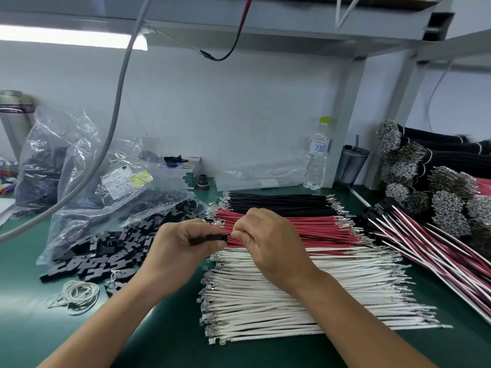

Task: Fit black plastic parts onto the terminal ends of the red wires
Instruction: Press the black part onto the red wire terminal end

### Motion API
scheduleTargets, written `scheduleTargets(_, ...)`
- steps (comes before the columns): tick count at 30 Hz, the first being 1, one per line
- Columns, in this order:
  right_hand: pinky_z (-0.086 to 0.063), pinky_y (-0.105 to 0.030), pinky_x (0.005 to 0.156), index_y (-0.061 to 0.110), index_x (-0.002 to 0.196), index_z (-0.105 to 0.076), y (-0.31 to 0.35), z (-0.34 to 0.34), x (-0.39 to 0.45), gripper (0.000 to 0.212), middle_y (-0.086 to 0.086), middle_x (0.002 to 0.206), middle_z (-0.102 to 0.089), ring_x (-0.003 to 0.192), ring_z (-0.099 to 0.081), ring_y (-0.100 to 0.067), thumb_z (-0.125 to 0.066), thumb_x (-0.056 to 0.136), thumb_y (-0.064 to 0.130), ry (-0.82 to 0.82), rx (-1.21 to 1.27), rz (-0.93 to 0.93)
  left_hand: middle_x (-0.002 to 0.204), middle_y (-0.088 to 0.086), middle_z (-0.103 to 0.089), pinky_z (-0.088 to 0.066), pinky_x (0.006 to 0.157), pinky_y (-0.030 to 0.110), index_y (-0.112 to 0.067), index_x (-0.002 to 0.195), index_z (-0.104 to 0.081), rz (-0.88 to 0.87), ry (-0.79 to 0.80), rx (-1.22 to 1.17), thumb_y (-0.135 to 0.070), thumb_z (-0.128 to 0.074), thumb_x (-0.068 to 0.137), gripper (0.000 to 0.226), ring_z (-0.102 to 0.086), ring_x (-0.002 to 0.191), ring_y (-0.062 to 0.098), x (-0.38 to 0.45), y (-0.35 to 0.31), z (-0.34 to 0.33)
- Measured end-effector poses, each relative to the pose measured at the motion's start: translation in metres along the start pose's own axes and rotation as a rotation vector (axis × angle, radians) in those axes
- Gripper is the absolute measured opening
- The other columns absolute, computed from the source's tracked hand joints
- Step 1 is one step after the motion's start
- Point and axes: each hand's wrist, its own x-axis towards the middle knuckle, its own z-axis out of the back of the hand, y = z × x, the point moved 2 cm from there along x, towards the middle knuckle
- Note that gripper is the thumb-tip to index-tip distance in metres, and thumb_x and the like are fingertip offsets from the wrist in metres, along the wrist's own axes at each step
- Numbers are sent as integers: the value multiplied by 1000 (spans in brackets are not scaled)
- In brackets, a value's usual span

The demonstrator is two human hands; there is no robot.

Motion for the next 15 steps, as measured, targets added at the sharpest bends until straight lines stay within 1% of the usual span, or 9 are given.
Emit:
scheduleTargets(3,-39,-26,67,14,87,-67,-2,-2,-3,19,5,82,-60,76,-52,-13,-62,99,27,-5,-3,21,83,-9,-78,-52,67,11,-28,89,-84,-15,31,32,-6,-84,80,24,-73,74,7,-1,-1,-2)
scheduleTargets(7,-36,-23,68,13,86,-67,-3,-2,-4,19,5,81,-59,75,-49,-10,-62,98,27,-25,28,23,84,-9,-79,-53,68,12,-35,91,-82,-31,29,31,-7,-84,80,30,-73,75,7,-3,-4,-3)
scheduleTargets(9,-39,-26,68,13,86,-66,-3,-2,-5,19,4,80,-58,74,-49,-11,-62,99,26,-18,46,27,85,-8,-79,-53,68,12,-35,91,-82,-36,34,25,-10,-84,79,28,-73,76,8,-3,-5,-3)
scheduleTargets(12,-43,-30,67,13,86,-66,-4,-2,-8,19,5,79,-58,74,-51,-12,-61,99,26,-41,104,13,88,-3,-80,-57,72,18,-35,90,-83,2,26,-79,-20,-84,75,21,-75,79,14,-3,-6,-3)
scheduleTargets(15,-45,-32,67,13,87,-66,-1,-3,-9,19,4,80,-58,74,-52,-14,-60,99,26,-36,78,29,87,-3,-80,-58,72,19,-37,89,-83,-18,30,-63,-20,-83,75,22,-75,78,13,-4,-6,-4)
